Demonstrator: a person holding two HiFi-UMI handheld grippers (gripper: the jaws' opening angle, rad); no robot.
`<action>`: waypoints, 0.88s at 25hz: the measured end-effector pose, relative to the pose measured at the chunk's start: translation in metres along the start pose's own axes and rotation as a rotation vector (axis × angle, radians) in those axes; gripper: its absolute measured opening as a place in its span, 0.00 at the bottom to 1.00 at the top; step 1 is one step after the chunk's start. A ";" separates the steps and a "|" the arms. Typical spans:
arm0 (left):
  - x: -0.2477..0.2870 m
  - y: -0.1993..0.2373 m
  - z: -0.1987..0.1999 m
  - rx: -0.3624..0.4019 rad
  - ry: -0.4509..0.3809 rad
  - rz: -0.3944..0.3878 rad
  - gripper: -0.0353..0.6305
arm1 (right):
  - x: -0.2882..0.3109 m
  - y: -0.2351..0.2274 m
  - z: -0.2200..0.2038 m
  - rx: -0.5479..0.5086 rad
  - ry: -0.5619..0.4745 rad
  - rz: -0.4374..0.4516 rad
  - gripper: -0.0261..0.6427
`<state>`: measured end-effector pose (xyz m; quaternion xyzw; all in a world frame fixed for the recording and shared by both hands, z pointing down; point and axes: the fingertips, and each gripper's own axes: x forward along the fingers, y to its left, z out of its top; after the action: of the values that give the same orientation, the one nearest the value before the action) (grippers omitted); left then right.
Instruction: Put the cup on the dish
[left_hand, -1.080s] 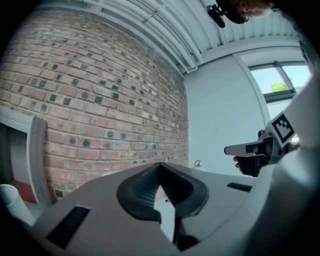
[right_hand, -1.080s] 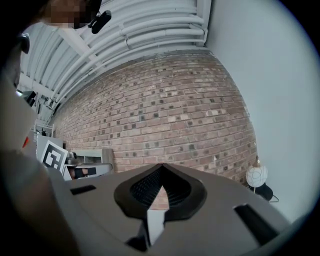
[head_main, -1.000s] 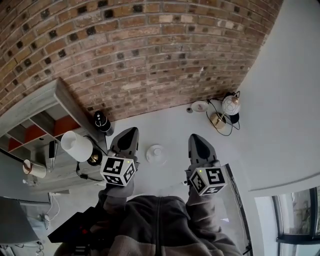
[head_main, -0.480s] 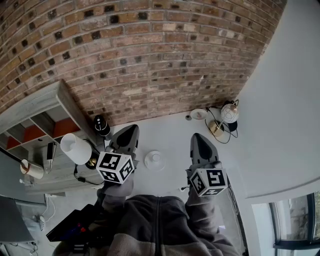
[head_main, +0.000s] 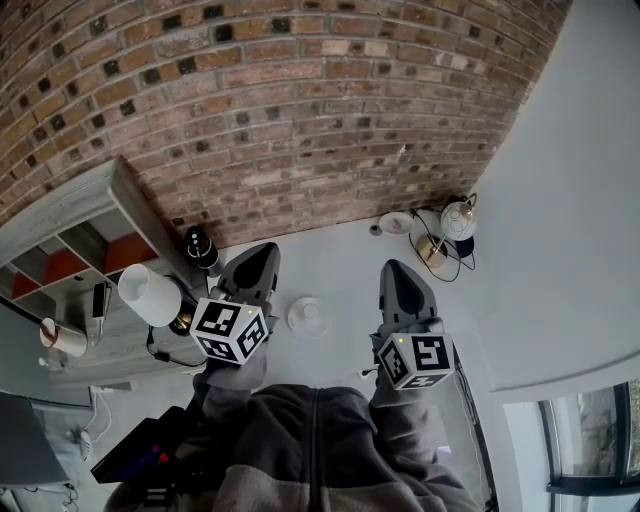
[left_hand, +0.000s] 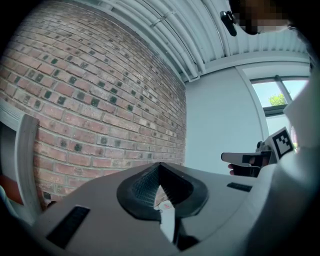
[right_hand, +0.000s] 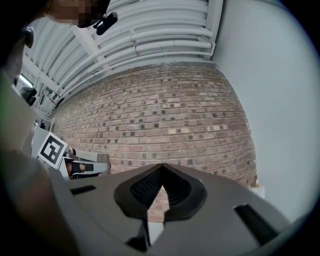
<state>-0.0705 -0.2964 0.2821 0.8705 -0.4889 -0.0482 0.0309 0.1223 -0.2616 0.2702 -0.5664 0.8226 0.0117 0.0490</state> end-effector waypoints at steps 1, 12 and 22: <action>0.000 -0.001 0.000 0.000 0.001 -0.002 0.06 | 0.000 0.000 0.000 0.002 0.001 -0.001 0.04; 0.003 -0.012 -0.002 0.018 0.012 -0.025 0.06 | -0.006 -0.002 -0.002 0.003 0.007 -0.011 0.04; 0.003 -0.018 -0.002 0.022 0.017 -0.038 0.06 | -0.012 -0.001 -0.002 -0.011 0.010 -0.014 0.04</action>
<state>-0.0532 -0.2890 0.2824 0.8803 -0.4725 -0.0357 0.0245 0.1274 -0.2505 0.2738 -0.5725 0.8187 0.0131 0.0419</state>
